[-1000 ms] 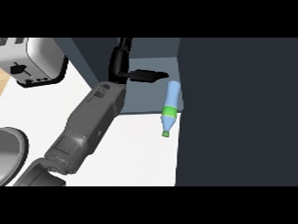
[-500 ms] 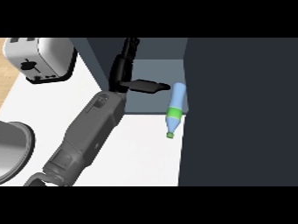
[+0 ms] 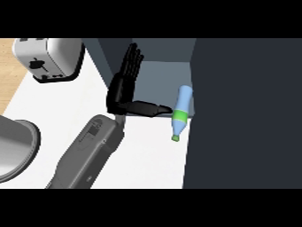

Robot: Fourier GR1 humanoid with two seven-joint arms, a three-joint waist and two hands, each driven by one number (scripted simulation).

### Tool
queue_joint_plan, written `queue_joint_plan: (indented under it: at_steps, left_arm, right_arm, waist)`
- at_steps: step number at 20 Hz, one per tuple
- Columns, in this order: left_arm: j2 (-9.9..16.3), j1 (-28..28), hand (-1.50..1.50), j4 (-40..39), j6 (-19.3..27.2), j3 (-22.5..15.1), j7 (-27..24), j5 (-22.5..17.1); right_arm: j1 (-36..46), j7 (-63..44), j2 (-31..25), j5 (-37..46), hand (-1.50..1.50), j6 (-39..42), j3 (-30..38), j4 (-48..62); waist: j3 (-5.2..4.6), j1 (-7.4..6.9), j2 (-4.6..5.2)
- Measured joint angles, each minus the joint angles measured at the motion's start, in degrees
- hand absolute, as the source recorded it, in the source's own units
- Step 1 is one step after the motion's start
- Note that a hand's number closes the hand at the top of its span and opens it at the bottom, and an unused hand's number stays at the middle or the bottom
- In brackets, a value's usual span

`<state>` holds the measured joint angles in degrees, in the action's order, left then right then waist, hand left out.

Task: Pick up the bottled water, place it into the cabinet and close the cabinet

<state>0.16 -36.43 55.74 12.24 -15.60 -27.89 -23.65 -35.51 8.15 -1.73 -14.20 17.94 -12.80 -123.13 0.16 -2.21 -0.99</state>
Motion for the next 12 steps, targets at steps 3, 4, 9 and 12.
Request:
queue_joint_plan:
  at_steps: [3, 4, 9, 12]
  left_arm:
    - [1.02, 8.19, -1.5, 10.73, 1.9, -2.31, 2.31, 0.11]
    - [1.58, 11.12, -1.5, 14.53, 2.37, -3.29, 3.16, 0.2]
    - [5.31, 23.2, -1.5, 34.63, 4.85, -7.85, 10.51, 0.29]
    - [7.31, 30.24, -1.5, 43.97, 5.51, -10.93, 12.17, 1.05]
  right_arm:
    - [-0.44, 0.23, 0.01, 0.71, -1.5, -0.07, -0.7, -0.5]
    - [-0.92, -0.22, -0.12, 0.87, -1.5, -0.17, -1.12, -1.3]
    - [-1.58, 0.47, -1.15, 2.53, -1.5, 0.67, -2.24, -2.4]
    - [-0.32, -0.74, -2.85, 4.75, 1.5, 1.66, -3.09, -3.05]
  waist:
    - [-0.05, -0.19, -0.05]
    - [-0.06, -0.28, -0.08]
    - [-0.1, 0.3, 0.13]
    - [-0.12, 0.54, 0.32]
